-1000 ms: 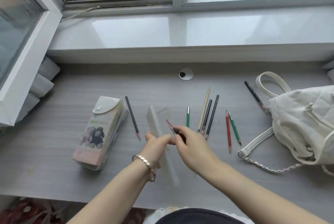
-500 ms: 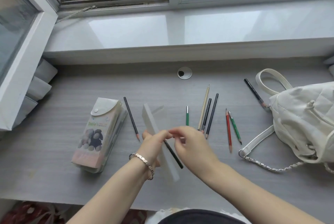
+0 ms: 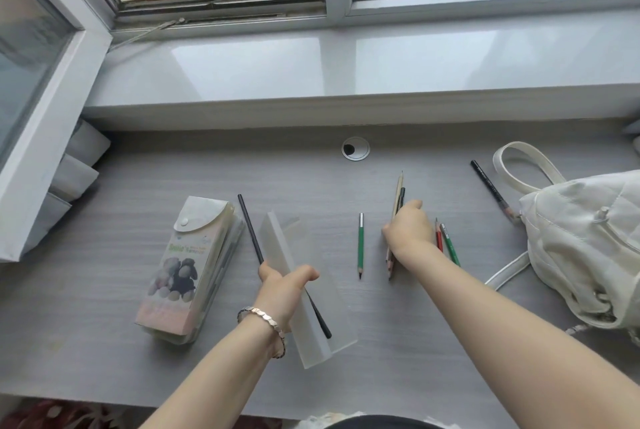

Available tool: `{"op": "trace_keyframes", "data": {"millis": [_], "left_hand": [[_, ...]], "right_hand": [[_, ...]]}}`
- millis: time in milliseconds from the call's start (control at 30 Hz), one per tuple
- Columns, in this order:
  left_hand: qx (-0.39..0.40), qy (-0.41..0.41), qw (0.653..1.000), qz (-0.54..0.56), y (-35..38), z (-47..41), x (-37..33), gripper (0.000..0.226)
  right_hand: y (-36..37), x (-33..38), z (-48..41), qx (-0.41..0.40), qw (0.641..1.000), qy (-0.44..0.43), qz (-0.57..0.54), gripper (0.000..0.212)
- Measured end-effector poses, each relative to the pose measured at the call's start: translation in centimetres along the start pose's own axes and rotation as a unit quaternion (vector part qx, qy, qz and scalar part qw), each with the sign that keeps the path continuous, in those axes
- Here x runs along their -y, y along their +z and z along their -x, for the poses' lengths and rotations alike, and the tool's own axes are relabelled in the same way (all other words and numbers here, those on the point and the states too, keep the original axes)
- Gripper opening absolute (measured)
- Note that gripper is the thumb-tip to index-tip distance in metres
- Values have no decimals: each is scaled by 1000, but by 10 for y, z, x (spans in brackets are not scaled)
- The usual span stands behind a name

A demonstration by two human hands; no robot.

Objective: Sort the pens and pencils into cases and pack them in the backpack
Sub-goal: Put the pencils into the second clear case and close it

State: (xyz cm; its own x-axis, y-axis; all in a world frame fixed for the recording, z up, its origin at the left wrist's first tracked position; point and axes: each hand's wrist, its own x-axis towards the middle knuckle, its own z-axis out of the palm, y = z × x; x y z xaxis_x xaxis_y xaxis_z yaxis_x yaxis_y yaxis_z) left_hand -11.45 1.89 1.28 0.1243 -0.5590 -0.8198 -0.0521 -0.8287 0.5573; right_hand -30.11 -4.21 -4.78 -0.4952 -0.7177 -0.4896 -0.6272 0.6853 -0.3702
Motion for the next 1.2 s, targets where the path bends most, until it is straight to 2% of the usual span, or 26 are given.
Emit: {"op": "trace_keyframes", "data": {"millis": [100,167,233,300,367,500,633,767,867,1067,1200], "left_hand": [[-4,-2,1000,-16,0,-1,3,102],[-5,-8,1000,-24,0,-4,6,111],[-3,-7,1000,-30,1,-6,8,113],[1,-3,999,-41,2,-5,9,114],[6,3,999,-53,4,-4,10,116],[14,8,998,-66,5,-5,13,116],[23,17,997,-67,12,0,15,106],[49,22,995,-83,26,11,15,102],[65,19,995,-68,32,18,14,97],[70,21,994,-83,35,27,10,91],[70,28,992,-105,37,28,11,109]], "right_hand": [[-5,-7,3,16,999,-23,38,19],[-6,-11,6,26,996,-43,80,25],[-3,-13,9,34,989,-63,131,8],[4,-16,9,32,983,-71,169,26],[6,-23,11,34,982,-65,173,28],[-7,-29,24,117,985,-100,82,8],[-22,-23,65,155,967,-197,-42,16],[-20,-22,99,184,949,-250,-47,27],[-18,-24,108,176,954,-235,-62,34],[-21,-28,113,152,957,-223,-103,32],[-20,-28,117,113,963,-215,-117,36]]}}
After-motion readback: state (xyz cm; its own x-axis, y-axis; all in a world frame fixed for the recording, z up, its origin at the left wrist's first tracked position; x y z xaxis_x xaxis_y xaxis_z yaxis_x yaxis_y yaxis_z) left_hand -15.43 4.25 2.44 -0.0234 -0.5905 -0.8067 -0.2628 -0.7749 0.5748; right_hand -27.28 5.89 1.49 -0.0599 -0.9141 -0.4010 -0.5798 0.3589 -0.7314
